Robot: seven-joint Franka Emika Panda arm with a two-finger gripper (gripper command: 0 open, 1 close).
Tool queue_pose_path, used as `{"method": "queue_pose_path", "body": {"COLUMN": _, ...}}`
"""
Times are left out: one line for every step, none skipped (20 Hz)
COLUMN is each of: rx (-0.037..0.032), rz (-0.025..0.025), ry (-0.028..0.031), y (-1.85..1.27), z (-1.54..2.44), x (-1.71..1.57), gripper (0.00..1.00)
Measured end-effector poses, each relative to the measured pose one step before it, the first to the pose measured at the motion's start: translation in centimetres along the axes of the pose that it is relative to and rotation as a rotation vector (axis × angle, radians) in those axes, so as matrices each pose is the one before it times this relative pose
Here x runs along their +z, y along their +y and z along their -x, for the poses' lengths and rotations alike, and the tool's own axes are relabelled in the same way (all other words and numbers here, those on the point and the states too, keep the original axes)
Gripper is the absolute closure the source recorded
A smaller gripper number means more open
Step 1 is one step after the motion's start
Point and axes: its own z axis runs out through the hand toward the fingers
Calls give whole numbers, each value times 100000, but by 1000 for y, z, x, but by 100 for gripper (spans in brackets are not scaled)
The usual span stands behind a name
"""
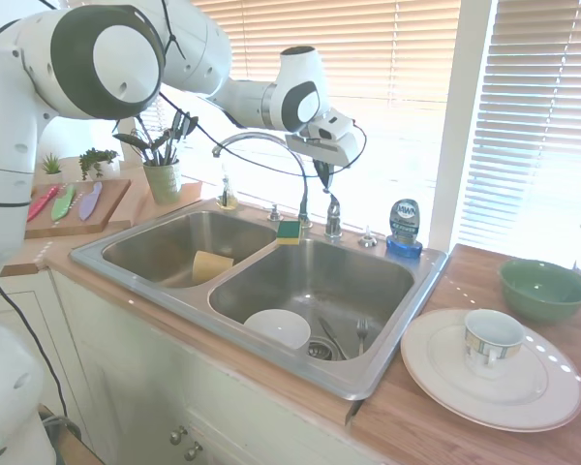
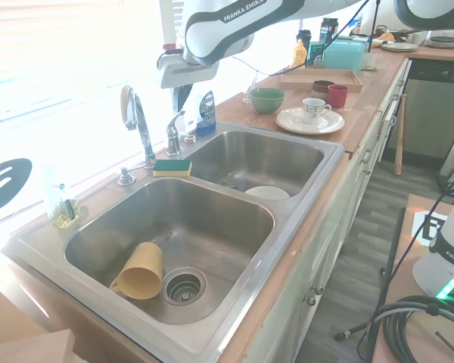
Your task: Turn off the faucet
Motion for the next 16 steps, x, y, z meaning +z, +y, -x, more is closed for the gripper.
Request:
{"method": "queue_pose_path", "body": {"rx": -52, "rz": 1947, "ry": -1340, "y": 188, "z": 174, "x": 203, "gripper": 100}}
{"method": "queue_pose_path", "body": {"rx": -33, "rz": 2673, "ry": -1816, "y": 270, "z": 212, "x": 287, "gripper": 100}}
{"method": "queue_pose_path", "body": {"rx": -12, "rz": 2818, "ry": -1903, "y": 290, "z": 206, "x": 300, "gripper": 100}}
{"method": "queue_pose_path", "body": {"rx": -97, "rz": 1433, "ry": -966, "y": 120, "z": 81, "x": 114, "gripper": 100}}
{"method": "queue_pose_path", "body": {"rx": -126, "rz": 810, "ry": -538, "y": 45, "z": -1, "x": -40, "gripper": 100}}
{"method": "queue_pose_path", "body": {"rx": -58, "rz": 731, "ry": -482, "y": 70, "z": 2, "x": 10, "gripper": 100}}
{"method": "queue_pose_path", "body": {"rx": -89, "rz": 568, "ry": -378, "y": 41, "z": -5, "x": -22, "gripper": 100}}
{"method": "queue_pose_path", "body": {"rx": -124, "rz": 421, "ry": -265, "y": 52, "z": -36, "x": -10, "gripper": 100}}
{"method": "queue_pose_path", "body": {"rx": -162, "rz": 333, "ry": -206, "y": 71, "z": -67, "x": -6, "gripper": 100}}
{"method": "queue_pose_path", "body": {"rx": -47, "rz": 277, "ry": -152, "y": 79, "z": -78, "x": 5, "gripper": 100}}
{"method": "queue_pose_path", "body": {"rx": 66, "rz": 224, "ry": -100, "y": 89, "z": -93, "x": 13, "gripper": 100}}
{"method": "queue_pose_path", "body": {"rx": 69, "rz": 337, "ry": -174, "y": 108, "z": -91, "x": 28, "gripper": 100}}
{"method": "queue_pose_path", "body": {"rx": -29, "rz": 368, "ry": -215, "y": 84, "z": -47, "x": 29, "gripper": 100}}
{"method": "queue_pose_path", "body": {"rx": -113, "rz": 350, "ry": -192, "y": 50, "z": -3, "x": 23, "gripper": 100}}
{"method": "queue_pose_path", "body": {"rx": -100, "rz": 299, "ry": -106, "y": 35, "z": 10, "x": -5, "gripper": 100}}
{"method": "queue_pose_path", "body": {"rx": -84, "rz": 369, "ry": -118, "y": 43, "z": 16, "x": -29, "gripper": 100}}
